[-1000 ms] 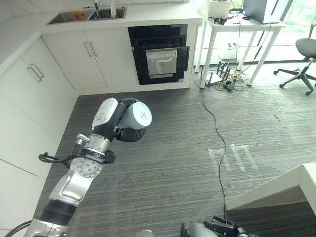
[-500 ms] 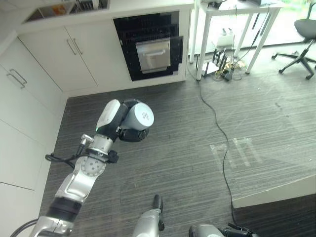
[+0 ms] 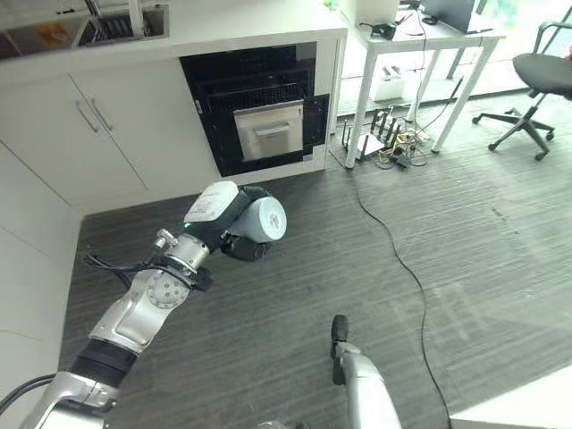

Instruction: Place the dishes in the dishwasher.

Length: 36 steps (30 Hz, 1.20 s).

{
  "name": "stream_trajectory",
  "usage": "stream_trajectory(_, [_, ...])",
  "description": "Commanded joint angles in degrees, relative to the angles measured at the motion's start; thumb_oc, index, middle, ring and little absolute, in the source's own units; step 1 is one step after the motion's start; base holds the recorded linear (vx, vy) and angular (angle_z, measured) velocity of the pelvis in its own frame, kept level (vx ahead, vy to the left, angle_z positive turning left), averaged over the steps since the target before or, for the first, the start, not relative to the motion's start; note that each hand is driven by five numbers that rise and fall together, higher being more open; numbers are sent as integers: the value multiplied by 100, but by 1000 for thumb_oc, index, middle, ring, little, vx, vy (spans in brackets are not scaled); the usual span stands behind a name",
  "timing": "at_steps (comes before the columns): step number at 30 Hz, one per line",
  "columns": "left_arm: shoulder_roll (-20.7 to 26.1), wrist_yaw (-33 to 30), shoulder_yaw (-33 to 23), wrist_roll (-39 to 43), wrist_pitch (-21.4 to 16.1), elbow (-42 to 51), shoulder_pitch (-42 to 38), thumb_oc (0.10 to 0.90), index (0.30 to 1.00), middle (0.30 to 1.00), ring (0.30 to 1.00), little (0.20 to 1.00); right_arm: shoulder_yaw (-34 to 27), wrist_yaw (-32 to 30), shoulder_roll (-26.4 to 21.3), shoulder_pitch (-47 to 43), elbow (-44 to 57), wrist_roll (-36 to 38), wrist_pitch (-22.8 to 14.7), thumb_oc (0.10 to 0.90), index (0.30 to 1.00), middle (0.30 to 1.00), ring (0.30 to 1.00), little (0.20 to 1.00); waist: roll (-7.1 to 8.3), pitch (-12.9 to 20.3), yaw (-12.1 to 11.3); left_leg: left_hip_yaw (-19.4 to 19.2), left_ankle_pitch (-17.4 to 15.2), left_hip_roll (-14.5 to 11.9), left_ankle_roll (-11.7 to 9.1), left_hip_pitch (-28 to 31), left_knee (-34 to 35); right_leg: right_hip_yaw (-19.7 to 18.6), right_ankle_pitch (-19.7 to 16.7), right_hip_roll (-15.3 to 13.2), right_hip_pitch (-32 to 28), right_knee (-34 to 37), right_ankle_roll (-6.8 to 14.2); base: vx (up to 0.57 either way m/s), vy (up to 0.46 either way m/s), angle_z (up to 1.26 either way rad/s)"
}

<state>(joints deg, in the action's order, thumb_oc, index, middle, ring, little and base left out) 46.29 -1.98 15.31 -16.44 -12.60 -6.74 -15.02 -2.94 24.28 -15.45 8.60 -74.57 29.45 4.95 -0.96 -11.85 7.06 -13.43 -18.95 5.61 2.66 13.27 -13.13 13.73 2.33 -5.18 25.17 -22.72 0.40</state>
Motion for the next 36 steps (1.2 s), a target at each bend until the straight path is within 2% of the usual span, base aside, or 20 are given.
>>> stream_trajectory(1, [44,-497,-650,41,-272,520,-790,400,300,300,300,300,159,116,-331,-435,180,177,-186,800,900,900,900,900,11,354,91,476,-107,-553,-229,-364,-406,-525,-27,-265,-883,553,902,395,-299,14])
stream_trajectory(2, [-7,-512,-690,-15,-220,638,-671,400,300,300,300,300,231,139,-397,-480,190,118,-192,800,900,900,900,900,8,401,6,366,750,-735,-491,-80,-406,-463,172,-172,-1081,553,741,548,-454,-3])
stream_trajectory(3, [-46,-526,-744,-70,-130,795,-599,400,300,300,300,300,327,161,-458,-520,207,134,-238,800,900,900,900,900,16,372,-89,360,1293,-896,-657,-252,-971,-436,332,-93,-1277,553,613,512,-510,-30])
stream_trajectory(4, [-34,-449,-882,-19,9,995,-535,400,300,300,300,300,343,180,-534,-563,235,102,-279,800,900,900,900,900,43,293,-212,414,1604,-1060,-768,-933,-2440,-364,508,-35,-1554,553,404,386,-462,-54])
stream_trajectory(5, [-13,-399,-927,59,52,1035,-562,400,300,300,300,300,338,173,-565,-584,236,125,-323,800,900,900,900,900,124,250,-287,427,1797,-1148,-768,-1433,-3061,-341,581,-80,-1659,553,293,284,-361,-74])
stream_trajectory(6, [-1,-376,-945,125,65,1035,-611,400,300,300,300,300,332,168,-599,-596,236,170,-375,800,900,900,900,900,69,191,-312,524,1758,-1240,-759,-1794,-3392,-264,642,-26,-1750,553,232,170,-188,-44])
stream_trajectory(9, [83,-406,-991,244,-65,859,-749,400,300,300,300,300,261,258,-695,-685,287,169,-399,800,900,900,900,900,42,1,-488,542,1502,-685,-505,-2522,-2809,-328,773,10,-2033,553,251,230,-22,-44])
stream_trajectory(11, [134,-474,-1046,248,-137,803,-709,400,300,300,300,300,263,243,-671,-780,295,15,-340,800,900,900,900,900,34,-32,-510,118,1499,-632,-435,-2349,-1319,-377,929,70,-2167,553,340,410,107,-77])
stream_trajectory(12, [160,-554,-1049,287,-145,796,-671,400,300,300,300,300,298,146,-651,-811,296,-42,-261,800,900,900,900,900,-37,-70,-573,190,1713,-520,-477,-2507,-406,-497,1012,182,-2268,553,386,600,248,-108])
stream_trajectory(13, [99,-621,-1078,213,-140,813,-597,400,300,300,300,300,380,39,-628,-842,234,-65,-182,800,900,900,900,900,-239,-77,-689,508,1774,-723,-587,-3193,-406,-633,1113,430,-2369,553,369,590,278,-85])
stream_trajectory(14, [53,-677,-1101,145,-151,827,-534,400,300,300,300,300,419,12,-638,-861,186,-88,-153,800,900,900,900,900,-306,-75,-747,639,1921,-854,-642,-3509,-406,-680,1191,509,-2444,553,343,480,233,-94])
stream_trajectory(17, [-101,-849,-1164,-16,-204,725,-442,400,300,300,300,300,468,3,-660,-869,111,-198,-185,800,900,900,900,900,-373,-20,-770,353,2036,-1122,-688,-3771,-406,-553,1398,446,-2645,553,354,420,239,-78])
stream_trajectory(20, [-203,-776,-1318,-139,-227,783,-251,400,300,300,300,300,343,-148,-596,-830,209,-208,-67,800,900,900,900,900,-288,157,-853,220,1838,-880,-553,-3553,-406,-600,1776,321,-3213,553,409,500,306,-54])
stream_trajectory(24, [-87,-760,-1286,-126,-313,821,-365,400,300,300,300,300,223,-337,-390,-674,296,-290,-196,800,900,900,900,900,-248,326,-879,226,1524,-552,-335,-3260,-406,-514,1847,244,-3558,553,440,354,257,2])
stream_trajectory(26, [64,-652,-1248,29,-326,770,-443,400,300,300,300,300,150,-341,-312,-657,291,-303,-183,800,900,900,900,900,-200,456,-970,377,1357,-292,-158,-3170,-406,-470,1669,227,-3765,553,517,255,161,49])
stream_trajectory(28, [146,-647,-1185,88,-425,686,-508,400,300,300,300,300,199,-342,-243,-641,315,-406,-274,800,900,900,900,900,-207,523,-972,558,1209,-120,20,-3107,-406,-473,1110,315,-3844,553,603,161,118,44])
stream_trajectory(30, [268,-646,-1081,130,-438,646,-575,400,300,300,300,300,287,-336,-184,-614,354,-328,-307,800,900,900,900,900,-220,531,-901,795,954,97,249,-2869,-406,-528,283,385,-3259,-396,896,102,102,37])
stream_trajectory(33, [401,-715,-980,188,-326,614,-716,400,300,300,300,300,385,-268,-224,-622,358,-263,-299,800,900,900,900,900,-388,424,-735,956,811,-22,260,-2592,-406,-367,345,364,-2330,-685,848,-19,-31,12])
stream_trajectory(34, [440,-704,-937,171,-316,591,-870,400,300,300,300,300,430,-253,-251,-605,394,-177,-286,800,900,900,900,900,-459,324,-612,1107,732,-105,190,-2398,-406,-345,391,276,-1940,-341,800,-45,-180,13])
stream_trajectory(36, [472,-666,-848,159,-344,526,-1117,400,300,300,300,300,404,-215,-265,-555,358,-25,-254,800,900,900,900,900,-469,157,-442,1368,631,-154,110,-2234,-406,-501,250,209,-1878,423,830,-2,-263,59])
